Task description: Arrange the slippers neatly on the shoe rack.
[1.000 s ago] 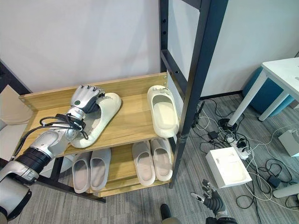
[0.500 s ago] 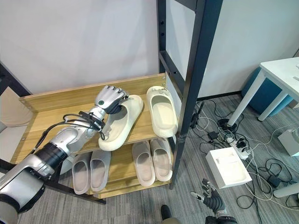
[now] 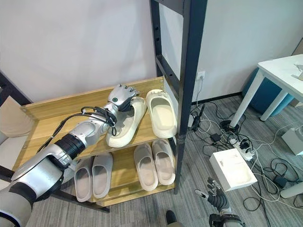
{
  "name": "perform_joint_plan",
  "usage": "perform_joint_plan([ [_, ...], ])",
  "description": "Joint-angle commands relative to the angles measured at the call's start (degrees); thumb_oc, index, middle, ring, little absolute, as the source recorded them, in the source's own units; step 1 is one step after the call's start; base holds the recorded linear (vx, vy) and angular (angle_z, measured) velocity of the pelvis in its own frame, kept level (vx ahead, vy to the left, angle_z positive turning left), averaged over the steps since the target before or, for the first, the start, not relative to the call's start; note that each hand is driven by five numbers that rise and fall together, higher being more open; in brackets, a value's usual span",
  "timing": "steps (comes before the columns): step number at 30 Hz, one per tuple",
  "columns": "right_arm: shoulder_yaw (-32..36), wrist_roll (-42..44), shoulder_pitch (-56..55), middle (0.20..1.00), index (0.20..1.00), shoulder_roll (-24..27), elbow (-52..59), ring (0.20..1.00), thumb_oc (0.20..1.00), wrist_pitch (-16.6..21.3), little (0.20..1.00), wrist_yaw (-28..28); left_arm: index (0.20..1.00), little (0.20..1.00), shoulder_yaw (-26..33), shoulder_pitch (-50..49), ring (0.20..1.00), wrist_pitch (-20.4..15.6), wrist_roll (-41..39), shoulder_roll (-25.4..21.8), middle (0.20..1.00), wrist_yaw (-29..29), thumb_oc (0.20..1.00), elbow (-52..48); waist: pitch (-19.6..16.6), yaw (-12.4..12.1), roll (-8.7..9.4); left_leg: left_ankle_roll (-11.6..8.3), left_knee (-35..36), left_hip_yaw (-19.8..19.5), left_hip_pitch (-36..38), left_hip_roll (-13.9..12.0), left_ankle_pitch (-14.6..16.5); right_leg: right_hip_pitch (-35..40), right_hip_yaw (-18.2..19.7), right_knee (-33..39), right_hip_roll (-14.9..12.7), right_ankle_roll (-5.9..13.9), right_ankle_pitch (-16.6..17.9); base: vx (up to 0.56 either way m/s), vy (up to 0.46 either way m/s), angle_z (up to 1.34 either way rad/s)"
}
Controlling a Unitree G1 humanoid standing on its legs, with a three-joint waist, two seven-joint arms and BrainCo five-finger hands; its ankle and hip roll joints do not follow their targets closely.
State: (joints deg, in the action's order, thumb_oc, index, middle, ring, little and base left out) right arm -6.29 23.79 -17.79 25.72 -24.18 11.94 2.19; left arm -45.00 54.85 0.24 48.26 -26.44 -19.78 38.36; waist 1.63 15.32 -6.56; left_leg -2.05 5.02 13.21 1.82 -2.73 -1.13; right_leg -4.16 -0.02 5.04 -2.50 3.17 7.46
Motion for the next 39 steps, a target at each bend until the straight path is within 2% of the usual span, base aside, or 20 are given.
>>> perform_joint_plan([
  [1,-0.09,2.00,-1.04,1.000,1.000,2.09,3.12,1.000,1.000,2.43,1.000,0.12,1.000,1.000,1.23,9.08,1.000,-0.22,-2.74,-0.11,1.000,-0.19,1.000,2.66,-1.20,0.75,2.46,-1.47,-0.02,-3.92,0.62,-2.02,3.07,2.89,-0.26,-0.85,-1.56,4.68,-6.89,0.00,0.000,0.00],
  [6,0.19,2.24,-0.80,1.000,1.000,1.52,3.45,1.000,1.000,2.32,1.000,-0.09,1.000,1.000,3.37,7.55,1.000,-0.59,-3.36,-3.22,1.000,0.66,1.000,-3.07,-1.20,-0.35,2.88,-1.45,-0.02,-4.74,0.36,-1.86,2.89,3.24,-1.21,-0.91,-1.66,4.58,-7.04,-0.01,0.000,0.05],
  [7,0.41,2.26,-0.69,1.000,1.000,1.27,3.67,1.000,1.000,2.21,1.000,-0.08,1.000,1.000,5.19,5.80,1.000,-0.83,-3.70,-5.21,1.000,0.74,1.000,-6.97,-1.13,-1.09,3.16,-1.43,-0.02,-5.19,0.19,-1.72,2.77,3.45,-1.66,-0.85,-1.72,4.55,-7.11,-0.01,0.012,0.19],
  [14,0.10,1.39,0.26,1.000,1.000,-0.41,4.19,1.000,1.000,1.40,1.000,-0.23,1.000,1.000,12.23,-2.62,1.000,-1.65,-3.53,-11.29,1.000,1.40,1.000,-18.63,-0.80,-3.32,4.09,-1.27,-0.02,-6.34,-0.12,-1.30,2.62,4.04,-2.73,-0.67,-1.76,4.41,-7.20,0.00,0.016,0.17],
  [21,-0.01,0.63,1.10,1.000,1.000,-1.31,4.61,1.000,1.000,0.54,1.000,-0.39,1.000,1.000,18.50,-9.42,1.000,-3.73,-7.32,-14.08,1.000,2.14,1.000,-26.61,-0.74,-5.04,4.97,-1.16,-0.02,-7.30,-0.37,-1.09,2.45,4.36,-3.52,-0.72,-1.87,4.21,-7.20,0.00,0.006,0.06],
  [22,-0.09,0.66,1.27,1.000,1.000,-1.57,4.65,1.000,1.000,0.42,1.000,-0.28,1.000,1.000,20.51,-12.00,1.000,-4.71,-10.90,-13.53,1.000,3.25,1.000,-28.35,-0.78,-5.15,4.99,-1.13,-0.02,-7.37,-0.34,-1.03,2.39,4.37,-3.60,-0.73,-1.89,4.17,-7.17,-0.01,0.016,0.15],
  [24,0.03,0.06,1.93,1.000,1.000,-2.64,4.38,1.000,1.000,-0.28,1.000,-0.16,1.000,1.000,24.74,-18.32,1.000,-7.41,-23.00,-10.66,1.000,5.94,1.000,-31.12,-0.79,-5.72,5.13,-1.01,-0.02,-7.45,-0.32,-0.93,2.26,4.40,-3.75,-0.70,-1.95,4.08,-7.02,0.00,0.010,0.07],
  [25,0.03,0.06,1.93,1.000,1.000,-2.64,4.38,1.000,1.000,-0.28,1.000,-0.16,1.000,1.000,24.74,-18.32,1.000,-7.41,-23.00,-10.66,1.000,5.94,1.000,-31.12,-0.79,-5.72,5.13,-1.01,-0.02,-7.45,-0.32,-0.93,2.26,4.40,-3.75,-0.70,-1.95,4.08,-7.02,0.00,0.000,0.00],
  [26,0.03,-0.36,2.50,1.000,1.000,-3.38,4.17,1.000,1.000,-0.92,1.000,-0.16,1.000,1.000,26.89,-22.43,1.000,-8.81,-33.34,-8.27,1.000,7.74,1.000,-32.79,-0.78,-6.13,5.19,-0.93,-0.02,-7.48,-0.39,-0.95,2.14,4.39,-3.84,-0.68,-2.00,4.01,-6.89,0.00,0.000,0.00],
  [30,0.00,-0.13,3.41,1.000,1.000,-3.62,4.54,1.000,1.000,-1.86,1.000,-0.13,1.000,1.000,26.92,-27.64,1.000,-10.28,-53.76,-4.90,1.000,12.22,1.000,-35.09,-0.89,-6.53,5.11,-0.71,-0.02,-7.54,-0.48,-0.80,1.95,4.27,-4.06,-0.66,-2.06,3.88,-6.66,0.00,0.003,0.01],
  [33,-0.21,0.07,4.04,1.000,1.000,-3.77,4.82,1.000,1.000,-2.33,1.000,0.02,1.000,1.000,25.71,-30.39,1.000,-9.97,-62.54,-4.19,1.000,14.60,1.000,-37.29,-0.79,-6.84,5.09,-0.59,-0.02,-7.79,-0.58,-0.80,1.83,4.16,-4.13,-0.62,-2.09,3.85,-6.56,0.00,0.000,0.00],
  [34,-0.23,0.07,4.03,1.000,1.000,-3.77,4.83,1.000,1.000,-2.33,1.000,0.02,1.000,1.000,25.75,-30.44,1.000,-9.93,-62.62,-4.24,1.000,14.65,1.000,-37.35,-0.82,-6.84,5.09,-0.59,-0.02,-7.78,-0.59,-0.80,1.84,4.15,-4.12,-0.62,-2.09,3.85,-6.56,0.00,0.000,0.00],
  [39,-1.07,0.59,6.63,1.000,1.000,-3.31,5.68,1.000,1.000,-3.53,1.000,0.86,1.000,1.000,22.01,-31.82,1.000,-6.95,-73.84,-5.28,1.000,18.30,1.000,-38.65,-0.87,-7.28,5.04,-0.54,-0.02,-8.09,-0.89,-0.78,1.61,4.03,-4.36,-0.57,-2.19,3.86,-6.40,0.00,0.000,0.00],
])
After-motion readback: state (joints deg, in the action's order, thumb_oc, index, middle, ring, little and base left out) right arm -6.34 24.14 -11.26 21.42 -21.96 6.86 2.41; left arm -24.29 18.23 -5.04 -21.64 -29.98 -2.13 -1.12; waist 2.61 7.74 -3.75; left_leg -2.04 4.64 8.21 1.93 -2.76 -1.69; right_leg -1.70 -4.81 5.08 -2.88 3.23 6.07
